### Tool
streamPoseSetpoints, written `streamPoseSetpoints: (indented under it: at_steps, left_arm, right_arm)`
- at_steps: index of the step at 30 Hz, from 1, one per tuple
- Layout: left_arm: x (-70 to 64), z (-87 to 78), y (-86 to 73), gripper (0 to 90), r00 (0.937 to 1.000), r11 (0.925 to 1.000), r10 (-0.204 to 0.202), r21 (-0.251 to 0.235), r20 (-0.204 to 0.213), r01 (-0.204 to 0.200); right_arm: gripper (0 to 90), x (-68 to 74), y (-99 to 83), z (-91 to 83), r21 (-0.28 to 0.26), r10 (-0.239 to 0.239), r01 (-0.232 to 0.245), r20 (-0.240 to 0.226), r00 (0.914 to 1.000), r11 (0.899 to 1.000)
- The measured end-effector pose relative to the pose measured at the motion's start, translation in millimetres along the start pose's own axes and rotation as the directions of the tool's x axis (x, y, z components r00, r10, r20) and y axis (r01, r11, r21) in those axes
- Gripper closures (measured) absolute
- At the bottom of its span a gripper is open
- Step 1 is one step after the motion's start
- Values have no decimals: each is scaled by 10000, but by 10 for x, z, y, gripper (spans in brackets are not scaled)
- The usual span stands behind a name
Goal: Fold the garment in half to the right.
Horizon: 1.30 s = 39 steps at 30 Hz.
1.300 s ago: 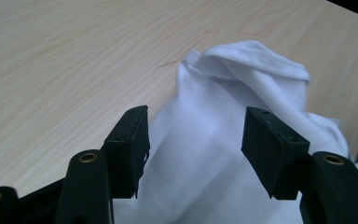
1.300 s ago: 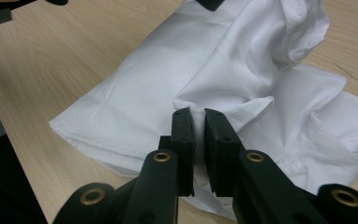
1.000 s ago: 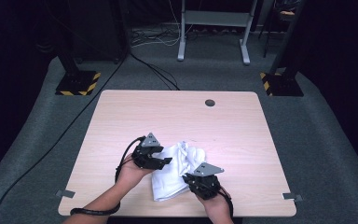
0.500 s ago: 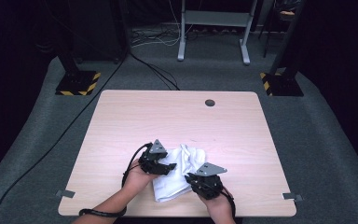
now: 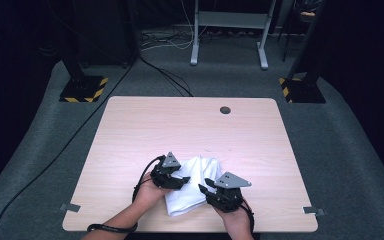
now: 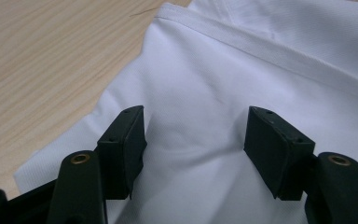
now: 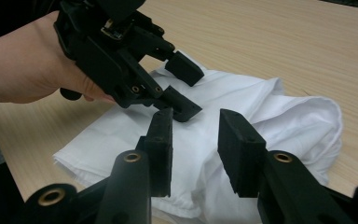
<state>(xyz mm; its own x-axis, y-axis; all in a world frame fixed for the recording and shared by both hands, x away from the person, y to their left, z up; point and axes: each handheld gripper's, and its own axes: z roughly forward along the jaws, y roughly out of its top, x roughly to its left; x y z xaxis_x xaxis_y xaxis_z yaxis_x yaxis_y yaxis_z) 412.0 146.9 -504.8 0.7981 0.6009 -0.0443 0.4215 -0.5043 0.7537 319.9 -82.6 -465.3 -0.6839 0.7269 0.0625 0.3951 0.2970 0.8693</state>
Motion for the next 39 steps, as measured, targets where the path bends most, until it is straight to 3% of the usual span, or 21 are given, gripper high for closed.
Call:
streamPoseSetpoints:
  at_steps: [3,6,11,20,25,30,39]
  left_arm:
    - [-1,3,-4,379,10000,10000,-38,-29,14,38]
    - [-1,3,2,379,10000,10000,11,27,4,-11]
    - [5,4,4,379,10000,10000,16,44,48,-16]
    - [11,18,10,381,10000,9999,53,92,73,-54]
    - [20,30,15,382,9995,9994,306,186,80,-307]
    - [54,17,19,383,9987,9982,503,320,20,-503]
    - [264,-63,28,381,9987,9955,513,793,-29,-509]
  right_arm:
    - [615,29,-8,73,259,-215,224,-319,9993,9994]
    - [589,29,-48,196,779,-532,557,-340,9980,9954]
    - [586,-30,-137,339,1366,-489,530,-331,9983,9892]
    - [571,-78,-259,400,1776,-341,380,-250,9991,9834]
    - [561,-41,-293,521,2195,-621,670,-289,9976,9733]
    - [553,-16,-302,615,2234,-579,646,-367,9976,9726]
    - [507,69,-228,805,2034,-251,362,-568,9981,9784]
